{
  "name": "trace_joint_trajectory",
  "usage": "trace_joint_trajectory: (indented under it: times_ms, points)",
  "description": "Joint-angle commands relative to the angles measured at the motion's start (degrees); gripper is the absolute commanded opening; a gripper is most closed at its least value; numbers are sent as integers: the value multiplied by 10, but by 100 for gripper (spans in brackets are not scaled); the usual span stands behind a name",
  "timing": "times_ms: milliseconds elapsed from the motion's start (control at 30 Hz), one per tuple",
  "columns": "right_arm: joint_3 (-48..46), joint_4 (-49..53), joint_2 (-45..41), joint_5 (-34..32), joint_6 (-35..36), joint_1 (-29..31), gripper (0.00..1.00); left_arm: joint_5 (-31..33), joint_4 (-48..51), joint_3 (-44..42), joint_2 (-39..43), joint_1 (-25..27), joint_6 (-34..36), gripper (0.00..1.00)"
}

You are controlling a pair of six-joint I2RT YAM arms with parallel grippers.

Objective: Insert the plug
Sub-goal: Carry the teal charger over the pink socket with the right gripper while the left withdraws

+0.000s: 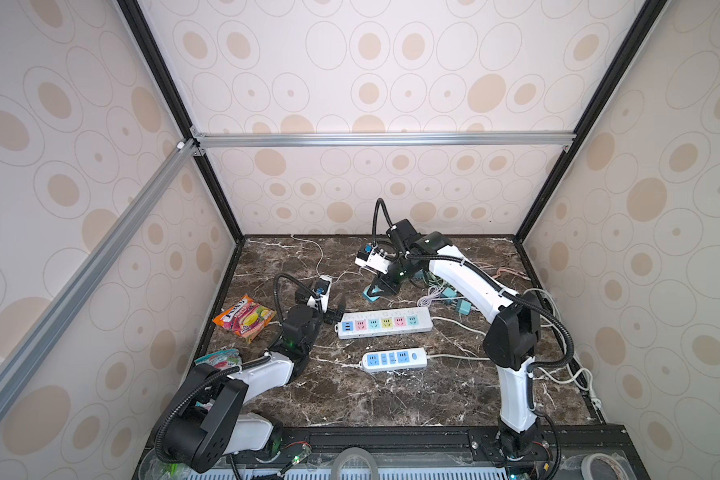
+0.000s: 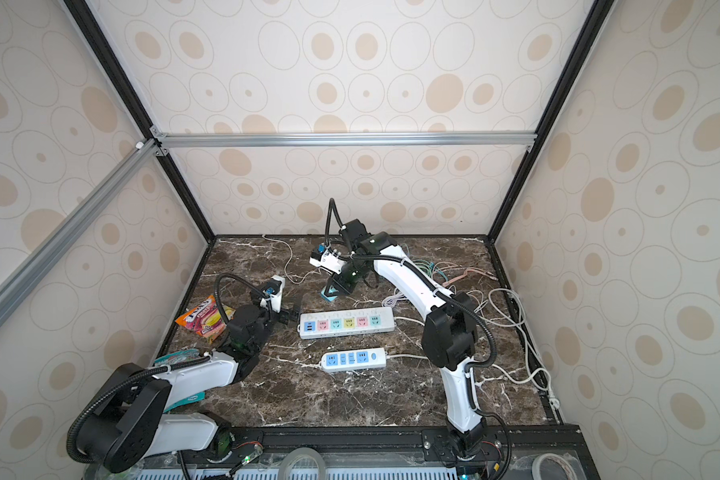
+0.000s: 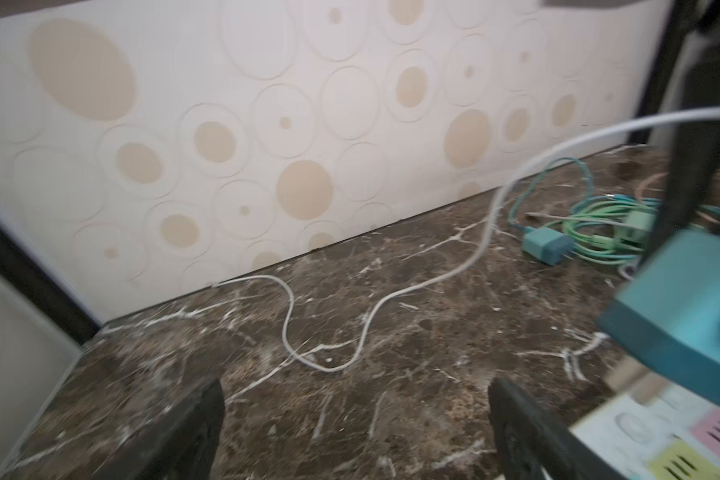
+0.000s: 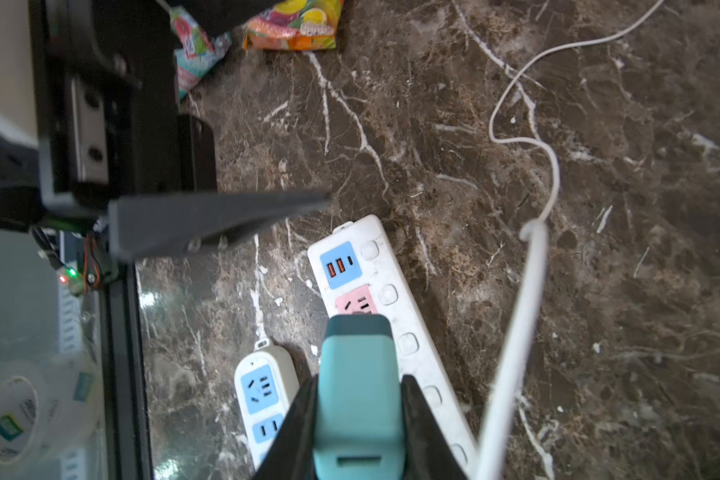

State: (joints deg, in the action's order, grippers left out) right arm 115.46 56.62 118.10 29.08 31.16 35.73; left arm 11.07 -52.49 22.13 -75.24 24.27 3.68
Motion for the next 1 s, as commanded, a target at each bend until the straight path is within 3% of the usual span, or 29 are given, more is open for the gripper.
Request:
trace_joint_trajectory:
  times_ms: [0, 200, 367, 967]
  points:
    - [28, 77, 26, -54, 160, 29, 0, 170, 23, 2, 16, -10, -58, 98]
    - [92, 127, 84, -125, 213, 65, 0, 268, 139, 15, 48, -56, -173, 98]
    - [129, 137, 121, -189, 231, 90, 0, 263, 243, 23, 88, -106, -275, 98]
    - [90, 69, 149, -252, 292, 127, 0, 240, 295, 3, 123, -133, -307, 98]
